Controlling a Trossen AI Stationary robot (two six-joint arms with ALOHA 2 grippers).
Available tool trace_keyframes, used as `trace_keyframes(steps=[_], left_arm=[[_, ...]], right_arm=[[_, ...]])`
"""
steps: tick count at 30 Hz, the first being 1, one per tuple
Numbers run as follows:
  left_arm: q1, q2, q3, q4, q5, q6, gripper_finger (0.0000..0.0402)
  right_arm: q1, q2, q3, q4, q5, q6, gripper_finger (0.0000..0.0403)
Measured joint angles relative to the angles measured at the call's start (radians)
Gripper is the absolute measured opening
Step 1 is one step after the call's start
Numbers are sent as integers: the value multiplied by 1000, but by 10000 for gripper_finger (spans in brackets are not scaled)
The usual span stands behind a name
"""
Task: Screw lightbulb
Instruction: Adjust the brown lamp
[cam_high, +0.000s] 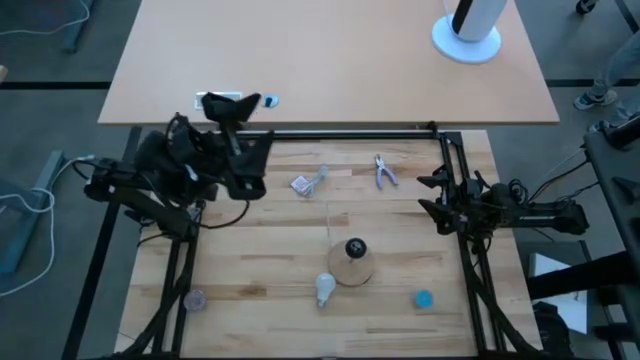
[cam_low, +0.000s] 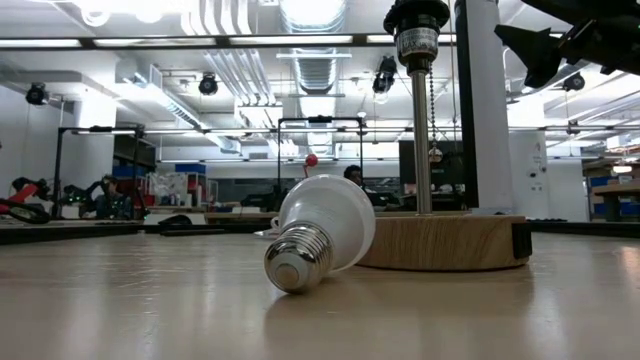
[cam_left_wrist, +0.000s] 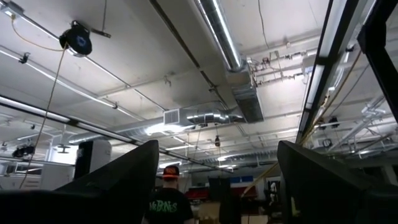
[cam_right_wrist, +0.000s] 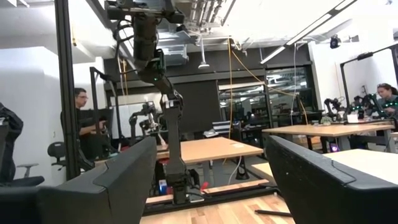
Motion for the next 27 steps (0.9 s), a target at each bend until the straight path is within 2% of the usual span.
trace_keyframes(steps=[12,19,27], left_arm=[[0,178,0,-2,0,0,318],[0,335,0,-2,0,0,318],[0,556,2,-2,0,0,318]], right_arm=[[0,0,0,0,0,0,305],[0,0,0,1,0,0,298],[0,0,0,0,0,0,310]])
